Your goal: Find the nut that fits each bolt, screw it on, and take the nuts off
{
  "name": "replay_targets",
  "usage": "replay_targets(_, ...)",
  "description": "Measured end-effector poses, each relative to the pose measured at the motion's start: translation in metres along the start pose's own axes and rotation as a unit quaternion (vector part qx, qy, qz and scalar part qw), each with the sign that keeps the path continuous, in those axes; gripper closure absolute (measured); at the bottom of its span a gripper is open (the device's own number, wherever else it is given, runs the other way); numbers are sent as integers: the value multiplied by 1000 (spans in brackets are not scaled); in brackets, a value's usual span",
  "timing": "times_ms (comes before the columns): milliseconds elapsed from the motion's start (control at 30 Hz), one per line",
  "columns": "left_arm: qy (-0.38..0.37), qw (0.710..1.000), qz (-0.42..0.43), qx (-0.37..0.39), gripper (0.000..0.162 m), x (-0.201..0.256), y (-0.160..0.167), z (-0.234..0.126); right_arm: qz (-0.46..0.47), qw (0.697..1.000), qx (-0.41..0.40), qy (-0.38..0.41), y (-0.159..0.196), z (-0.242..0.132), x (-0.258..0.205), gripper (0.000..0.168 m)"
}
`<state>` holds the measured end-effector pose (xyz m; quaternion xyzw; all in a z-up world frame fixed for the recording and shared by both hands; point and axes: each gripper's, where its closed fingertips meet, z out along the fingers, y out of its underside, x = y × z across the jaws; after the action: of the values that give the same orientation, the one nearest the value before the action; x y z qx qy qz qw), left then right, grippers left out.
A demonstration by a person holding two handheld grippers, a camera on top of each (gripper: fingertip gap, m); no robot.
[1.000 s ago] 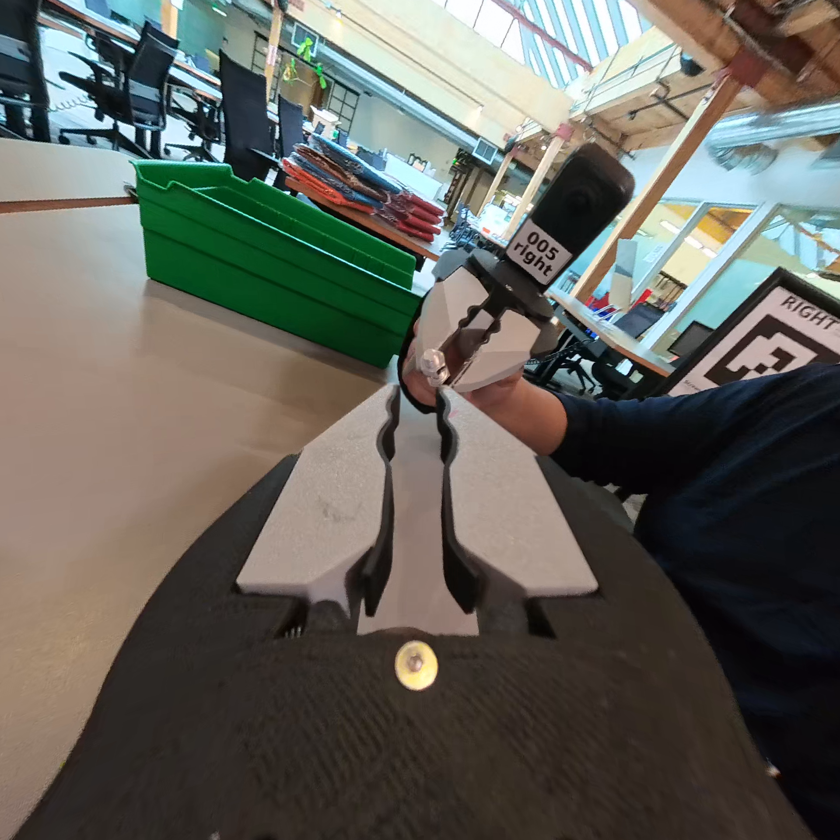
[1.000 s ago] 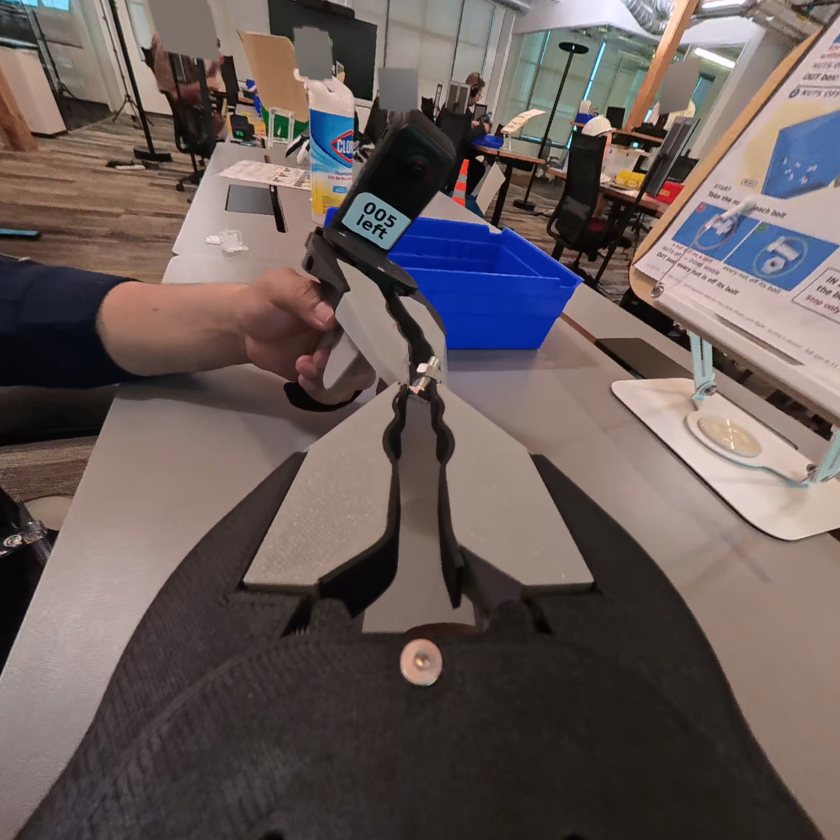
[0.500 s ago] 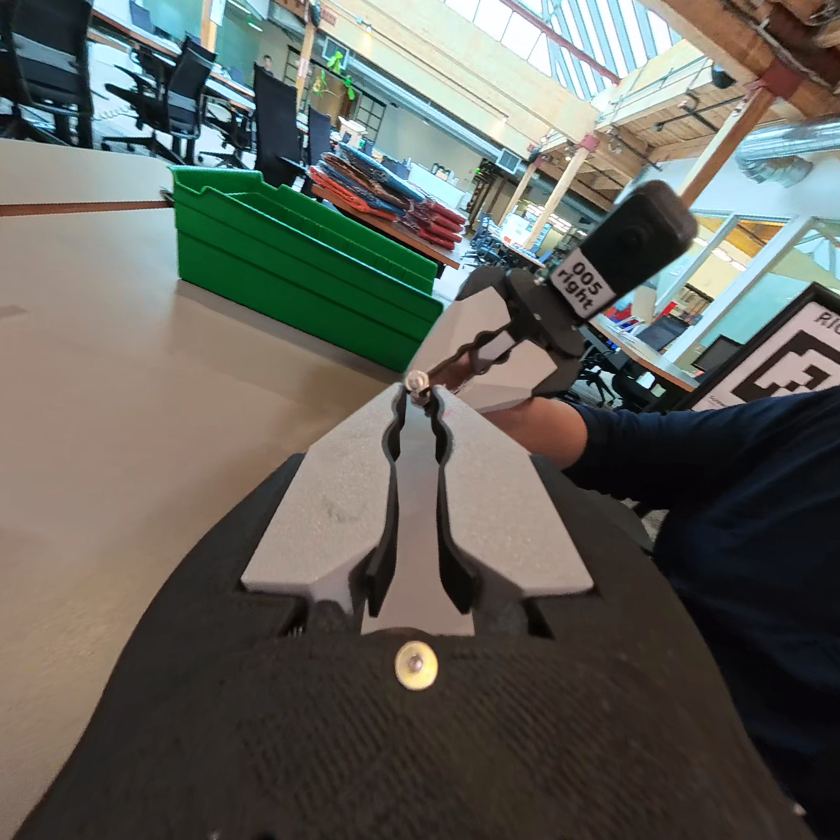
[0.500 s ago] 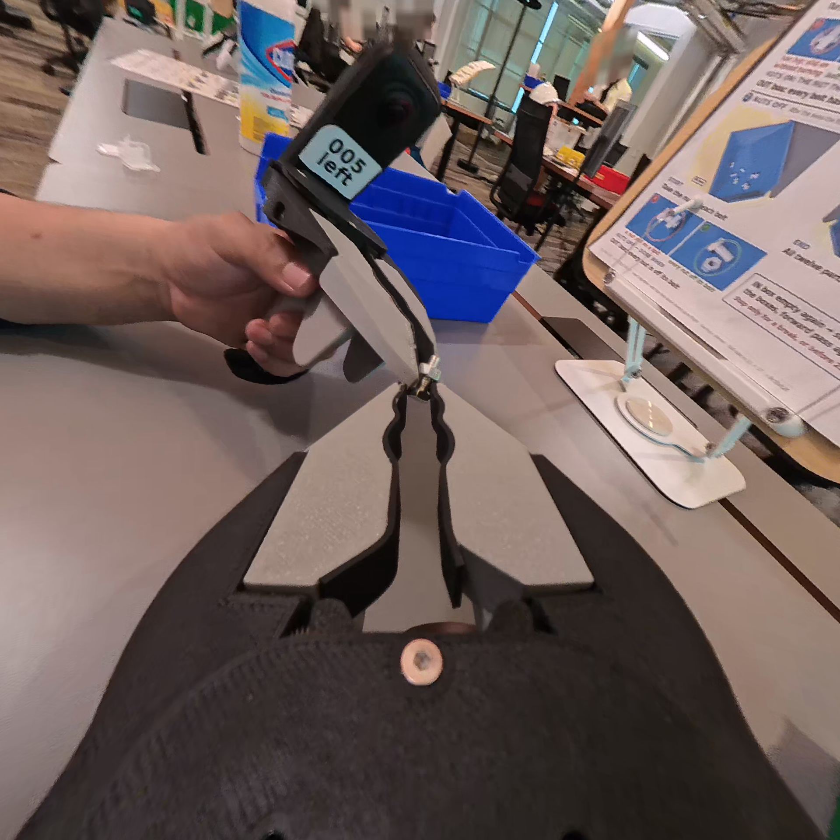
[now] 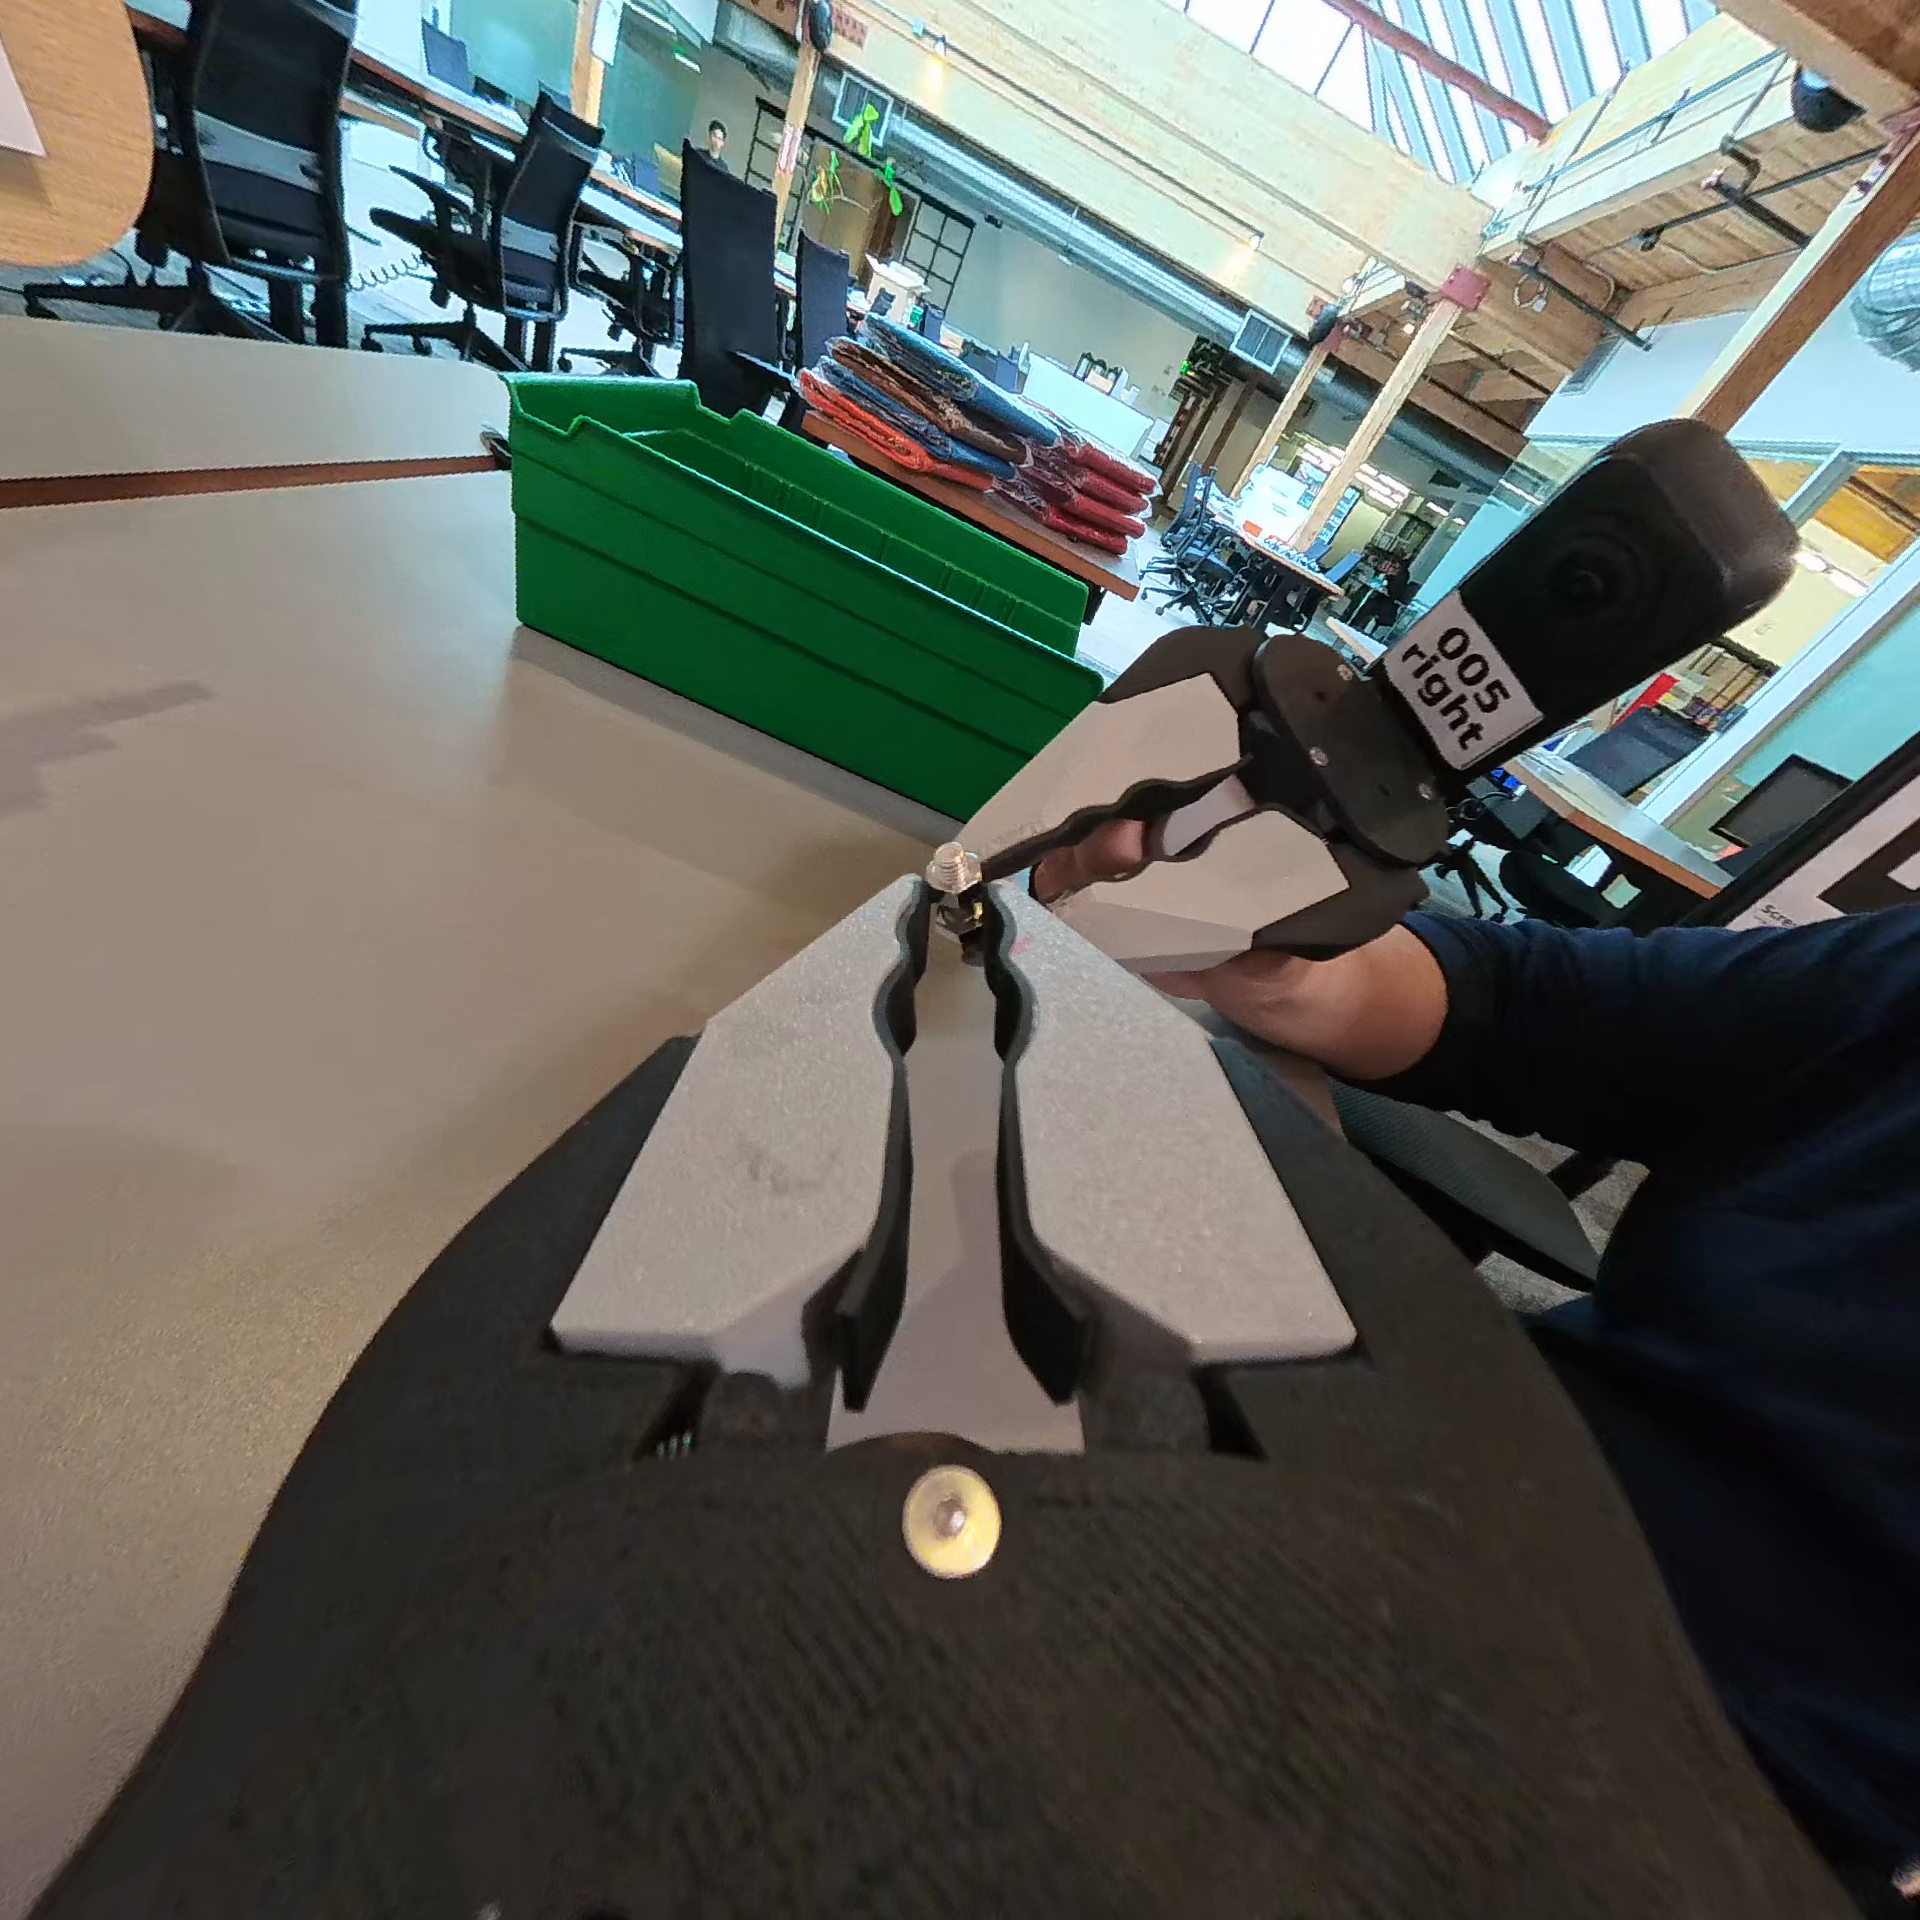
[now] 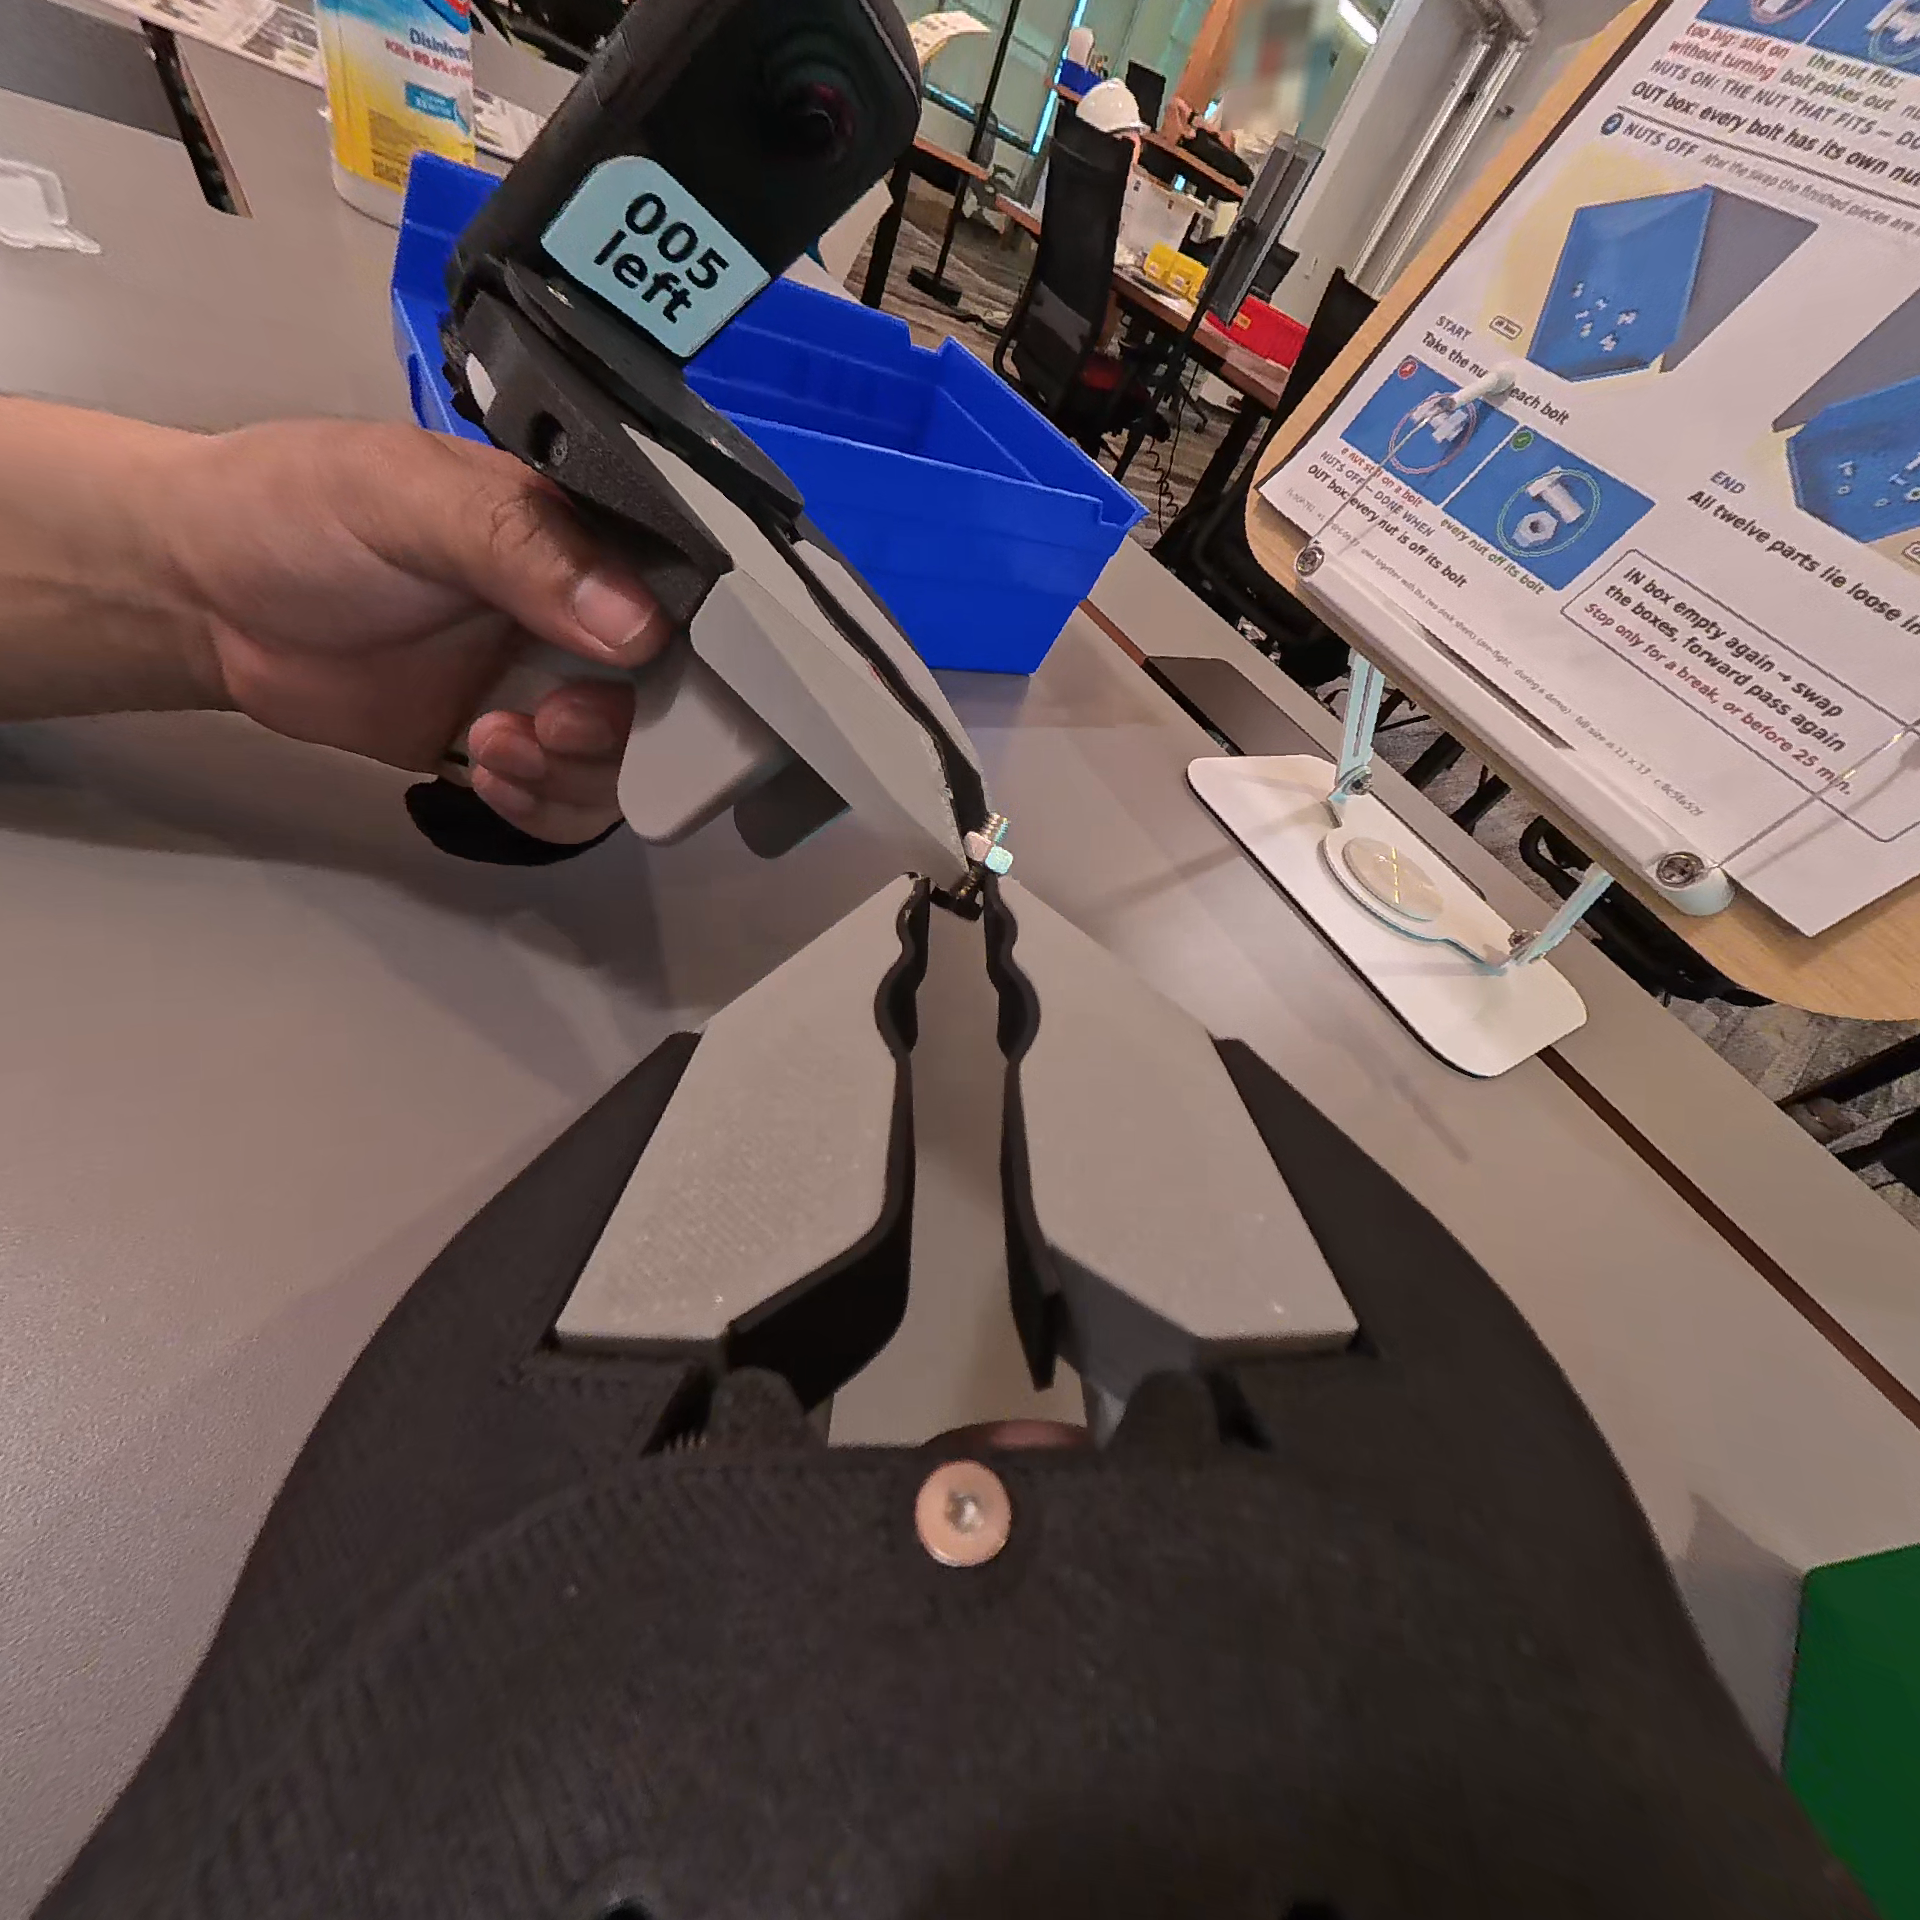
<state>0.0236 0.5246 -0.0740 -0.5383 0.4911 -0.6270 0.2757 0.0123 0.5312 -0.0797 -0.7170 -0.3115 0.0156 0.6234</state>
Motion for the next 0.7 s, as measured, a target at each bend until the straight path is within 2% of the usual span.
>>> replay_targets(167, -7, 1000, 10, -5, 154, -1, 1, 0, 2, 1000, 0, -1, 1, 1, 0, 161)
replay_targets(367, -9, 999, 29, -19, 155, 0, 1, -5, 8, 999, 9, -31, -1, 1, -8, 150)
replay_targets(567, 7, 998, 51, -36, 155, 9, 1, -11, -28, 999, 19, -27, -4, -4, -5, 139)
replay_targets(700, 34, 995, 60, -70, 155, 20, 12, -8, -90, 995, 29, -23, -8, -8, -10, 135)
